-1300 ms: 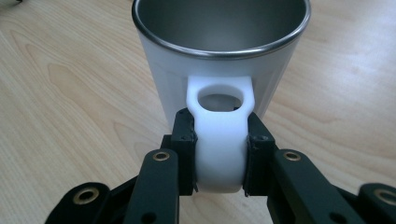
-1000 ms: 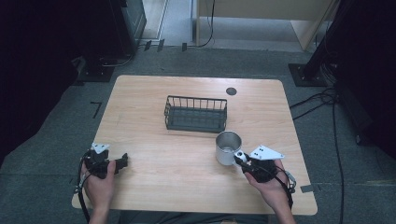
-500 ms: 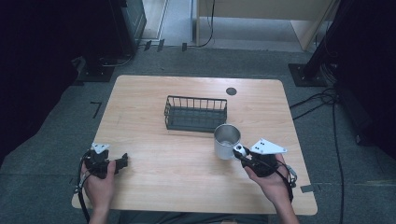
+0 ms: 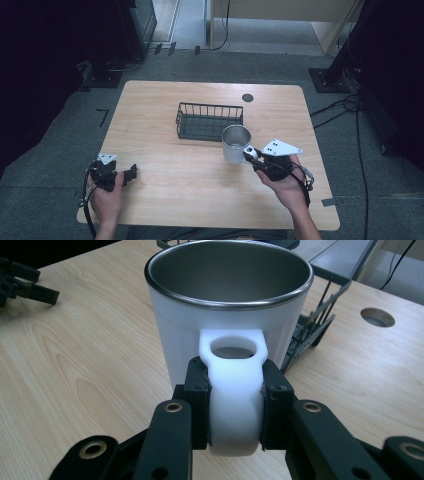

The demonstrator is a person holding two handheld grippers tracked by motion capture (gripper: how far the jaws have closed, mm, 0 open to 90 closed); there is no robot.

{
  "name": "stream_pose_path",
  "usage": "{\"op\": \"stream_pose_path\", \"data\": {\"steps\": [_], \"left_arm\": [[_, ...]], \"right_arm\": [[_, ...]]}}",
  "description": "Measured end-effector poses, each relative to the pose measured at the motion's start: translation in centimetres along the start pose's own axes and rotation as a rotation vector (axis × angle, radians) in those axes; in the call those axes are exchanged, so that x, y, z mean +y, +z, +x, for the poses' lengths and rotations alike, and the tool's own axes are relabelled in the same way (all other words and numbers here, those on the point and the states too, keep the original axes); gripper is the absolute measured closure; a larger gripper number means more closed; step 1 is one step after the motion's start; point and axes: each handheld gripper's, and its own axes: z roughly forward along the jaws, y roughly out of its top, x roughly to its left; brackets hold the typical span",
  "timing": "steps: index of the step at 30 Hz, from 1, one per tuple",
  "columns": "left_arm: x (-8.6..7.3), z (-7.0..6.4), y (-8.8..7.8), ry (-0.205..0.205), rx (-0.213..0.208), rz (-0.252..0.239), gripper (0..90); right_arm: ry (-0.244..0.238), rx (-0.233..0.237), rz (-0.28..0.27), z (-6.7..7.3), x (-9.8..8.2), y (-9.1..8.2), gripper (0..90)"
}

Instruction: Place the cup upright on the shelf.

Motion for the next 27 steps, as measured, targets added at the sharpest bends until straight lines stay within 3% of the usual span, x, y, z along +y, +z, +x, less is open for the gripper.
{"op": "stream_pose_path", "data": {"steps": [27], "left_arm": [[0.0,0.0,0.0,-0.003,0.0,-0.001,0.0]], "right_arm": [[-0.029,-0.008,-0.045,-1.0,5.9,1.2,72.0]]}}
